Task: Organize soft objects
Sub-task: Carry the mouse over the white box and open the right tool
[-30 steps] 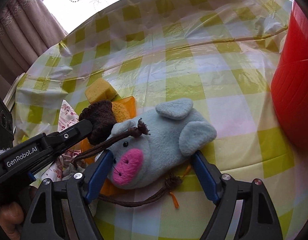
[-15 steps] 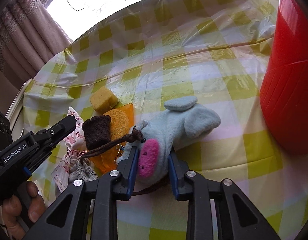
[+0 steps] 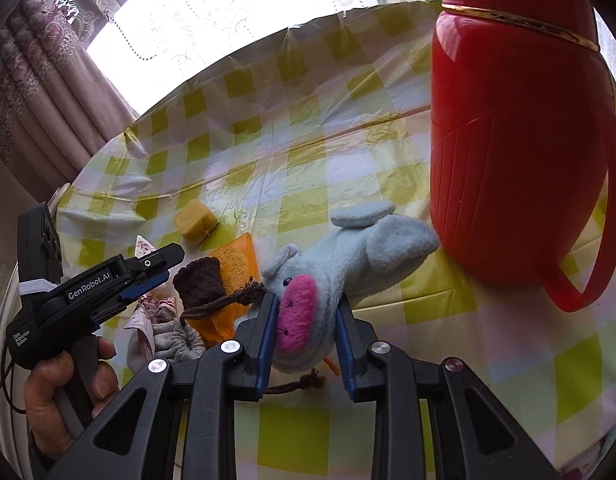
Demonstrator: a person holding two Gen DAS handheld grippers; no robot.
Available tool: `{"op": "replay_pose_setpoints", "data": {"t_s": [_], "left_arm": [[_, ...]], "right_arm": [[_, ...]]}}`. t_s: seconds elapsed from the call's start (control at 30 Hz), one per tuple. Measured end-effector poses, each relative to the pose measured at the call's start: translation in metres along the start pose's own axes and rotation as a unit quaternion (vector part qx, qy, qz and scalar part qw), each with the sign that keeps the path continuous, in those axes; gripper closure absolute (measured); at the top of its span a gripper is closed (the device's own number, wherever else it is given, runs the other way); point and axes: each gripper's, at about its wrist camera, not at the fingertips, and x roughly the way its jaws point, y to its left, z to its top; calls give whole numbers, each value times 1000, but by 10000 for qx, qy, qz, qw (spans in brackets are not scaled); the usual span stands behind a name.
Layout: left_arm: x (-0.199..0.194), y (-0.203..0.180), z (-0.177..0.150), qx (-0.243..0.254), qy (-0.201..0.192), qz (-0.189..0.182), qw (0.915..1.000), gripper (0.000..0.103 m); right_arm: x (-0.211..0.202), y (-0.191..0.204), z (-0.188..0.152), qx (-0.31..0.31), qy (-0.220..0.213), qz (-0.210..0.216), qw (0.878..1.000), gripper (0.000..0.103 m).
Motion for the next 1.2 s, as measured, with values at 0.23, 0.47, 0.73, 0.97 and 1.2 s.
{"op": "replay_pose_setpoints", "data": {"t_s": [0.23,0.47,0.73,0.97,1.2], "left_arm": [[14,-33,-16,972,220,402,9942,81],[-23,-26,-11,792,-485,254,9954,82],[-56,-27,-17,565,-950,25,9939,82],[-60,-36,-40,549,-900,-125,9944,82],[-65,-46,-57,653,-871,-222,9938,82]], "right_arm": [[-10,-17,-19,50,206,-157,9997,71],[-25,-50,-40,203,312,-448,9983,71],[-49,-73,-52,277,306,-494,9979,82],[-54,-52,-50,-15,178,-648,9977,37],[-2,-24,-42,-606,469,-1153,9904,21]]}}
